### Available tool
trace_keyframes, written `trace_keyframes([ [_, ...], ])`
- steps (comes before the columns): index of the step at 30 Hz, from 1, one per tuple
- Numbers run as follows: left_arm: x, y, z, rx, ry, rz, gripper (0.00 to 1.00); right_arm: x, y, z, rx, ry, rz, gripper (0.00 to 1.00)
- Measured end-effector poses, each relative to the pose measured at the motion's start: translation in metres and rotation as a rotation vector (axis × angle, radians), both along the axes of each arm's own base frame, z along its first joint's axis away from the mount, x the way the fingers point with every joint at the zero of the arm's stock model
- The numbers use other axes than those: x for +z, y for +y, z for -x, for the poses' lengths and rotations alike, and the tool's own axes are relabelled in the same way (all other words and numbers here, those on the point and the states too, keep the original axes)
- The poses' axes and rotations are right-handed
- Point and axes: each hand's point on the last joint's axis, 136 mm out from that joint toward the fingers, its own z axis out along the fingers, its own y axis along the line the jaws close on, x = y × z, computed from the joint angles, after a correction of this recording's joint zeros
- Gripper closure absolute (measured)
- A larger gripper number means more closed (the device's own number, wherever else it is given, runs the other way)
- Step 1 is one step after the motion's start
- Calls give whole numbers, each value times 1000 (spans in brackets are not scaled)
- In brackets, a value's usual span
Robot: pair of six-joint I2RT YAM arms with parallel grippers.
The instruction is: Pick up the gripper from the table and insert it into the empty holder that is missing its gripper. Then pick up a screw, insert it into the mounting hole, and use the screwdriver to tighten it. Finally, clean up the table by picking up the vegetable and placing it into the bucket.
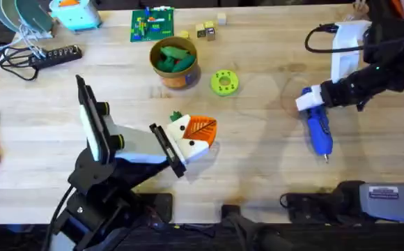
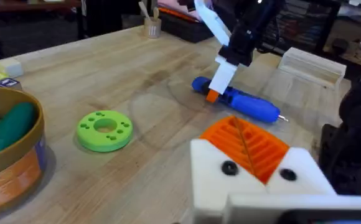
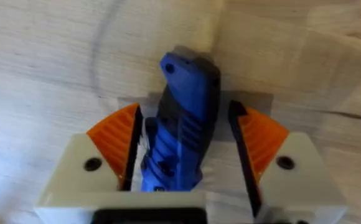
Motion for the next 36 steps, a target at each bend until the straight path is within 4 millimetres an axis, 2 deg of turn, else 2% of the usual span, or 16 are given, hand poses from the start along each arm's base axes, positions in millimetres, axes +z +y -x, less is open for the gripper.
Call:
trace_keyframes([
  [8,0,0,0,0,0,0,985,0,-4,-1,-9,-1,14,505],
  [12,0,0,0,0,0,0,985,-1,-4,-1,-8,1,13,787],
  [15,0,0,0,0,0,0,985,-1,-5,-1,-8,1,15,957],
  [20,0,0,0,0,0,0,985,6,-4,-1,-9,2,11,976],
  [24,0,0,0,0,0,0,985,30,-6,-12,-9,-75,27,976],
  [28,0,0,0,0,0,0,985,68,-9,-26,-16,-202,50,976],
  [31,0,0,0,0,0,0,985,97,-9,-30,-30,-302,60,977],
  [36,0,0,0,0,0,0,985,158,5,-42,10,-588,24,977],
])
